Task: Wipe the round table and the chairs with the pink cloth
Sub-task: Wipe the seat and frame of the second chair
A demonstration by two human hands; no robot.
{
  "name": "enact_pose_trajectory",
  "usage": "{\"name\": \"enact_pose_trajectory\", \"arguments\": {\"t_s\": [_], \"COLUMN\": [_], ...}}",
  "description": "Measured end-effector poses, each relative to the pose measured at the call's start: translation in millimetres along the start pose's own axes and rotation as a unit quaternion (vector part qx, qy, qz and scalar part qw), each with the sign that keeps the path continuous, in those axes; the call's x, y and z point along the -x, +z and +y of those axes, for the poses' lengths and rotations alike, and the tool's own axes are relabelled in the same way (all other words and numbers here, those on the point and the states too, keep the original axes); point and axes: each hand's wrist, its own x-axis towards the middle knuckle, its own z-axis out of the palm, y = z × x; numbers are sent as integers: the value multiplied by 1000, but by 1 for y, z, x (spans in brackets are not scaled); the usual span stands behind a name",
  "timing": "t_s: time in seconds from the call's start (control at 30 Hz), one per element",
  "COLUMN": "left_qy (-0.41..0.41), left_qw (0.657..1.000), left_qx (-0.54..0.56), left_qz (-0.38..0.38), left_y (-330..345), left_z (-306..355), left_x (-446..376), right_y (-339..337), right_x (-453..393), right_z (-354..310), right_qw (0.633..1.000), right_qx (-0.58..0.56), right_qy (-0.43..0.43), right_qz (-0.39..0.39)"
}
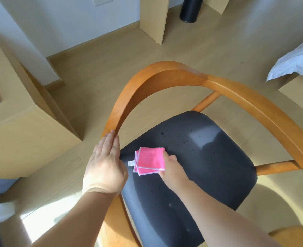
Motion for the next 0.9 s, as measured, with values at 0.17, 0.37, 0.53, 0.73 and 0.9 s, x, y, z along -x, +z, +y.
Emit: {"name": "enact_pose_trajectory", "arguments": {"t_s": [0.17,0.37,0.53,0.73,0.9], "left_qy": [-3,-40,-39,-42,-36], "left_qw": [1000,999,999,999,999], "left_qx": [15,23,24,27,27], "left_qz": [6,24,13,12,26], "left_y": [3,1,1,0,1], "left_z": [4,7,6,1,4], "left_x": [1,-4,3,3,0], "right_y": [1,6,23,55,69], "right_x": [-6,-49,-60,-71,-74], "right_z": [28,29,15,-51,-65], "right_qw": [944,851,857,890,897], "right_qx": [221,357,337,301,266], "right_qy": [-240,-386,-387,-335,-346], "right_qz": [58,-20,42,74,74]}}
